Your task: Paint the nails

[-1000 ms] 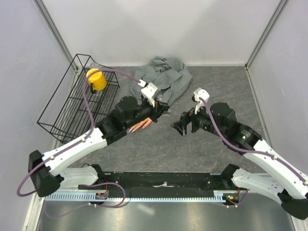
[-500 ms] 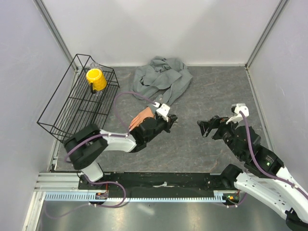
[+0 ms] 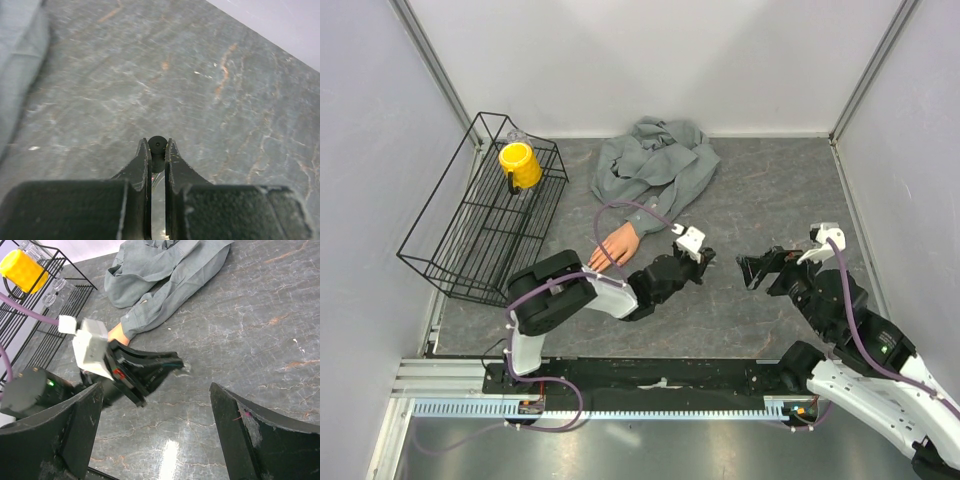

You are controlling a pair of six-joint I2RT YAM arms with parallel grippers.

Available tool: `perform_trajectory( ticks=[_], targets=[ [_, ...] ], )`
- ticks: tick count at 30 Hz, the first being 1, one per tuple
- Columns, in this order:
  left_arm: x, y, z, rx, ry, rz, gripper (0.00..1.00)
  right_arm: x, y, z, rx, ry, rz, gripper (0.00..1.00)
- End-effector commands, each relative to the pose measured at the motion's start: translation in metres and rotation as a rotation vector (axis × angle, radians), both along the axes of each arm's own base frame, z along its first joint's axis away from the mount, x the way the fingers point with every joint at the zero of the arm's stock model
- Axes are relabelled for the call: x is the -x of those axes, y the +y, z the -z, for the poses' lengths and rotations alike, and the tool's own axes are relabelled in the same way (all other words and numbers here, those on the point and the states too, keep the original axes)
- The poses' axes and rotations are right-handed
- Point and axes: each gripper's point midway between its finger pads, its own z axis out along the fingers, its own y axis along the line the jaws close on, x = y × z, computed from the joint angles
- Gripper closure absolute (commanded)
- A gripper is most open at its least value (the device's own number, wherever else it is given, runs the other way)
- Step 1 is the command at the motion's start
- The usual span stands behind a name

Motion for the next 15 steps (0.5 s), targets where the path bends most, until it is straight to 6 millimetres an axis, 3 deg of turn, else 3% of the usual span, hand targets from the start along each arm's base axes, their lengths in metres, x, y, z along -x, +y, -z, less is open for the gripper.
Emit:
perform_trajectory(
  ticks=[1, 6, 12, 15],
  targets=[
    [-0.001, -0.021, -0.011, 0.095, -0.01, -0.039, 0.98, 0.002, -0.006, 0.001, -0.006, 0.003, 0.024, 0.06],
    [0.002, -0.036, 0.005, 0.076, 0.002, -0.035, 0.98, 0.006, -0.011, -0.002, -0.016, -0.005, 0.03, 0.07],
    [0.002, -0.04, 0.018, 0.062, 0.021, -0.04, 0.98, 0.008, -0.013, -0.002, -0.025, -0.007, 0.028, 0.06],
    [0.002, -0.04, 0.022, 0.043, 0.023, -0.045, 0.93, 0.008, -0.012, -0.001, -0.022, -0.004, 0.027, 0.06]
  ],
)
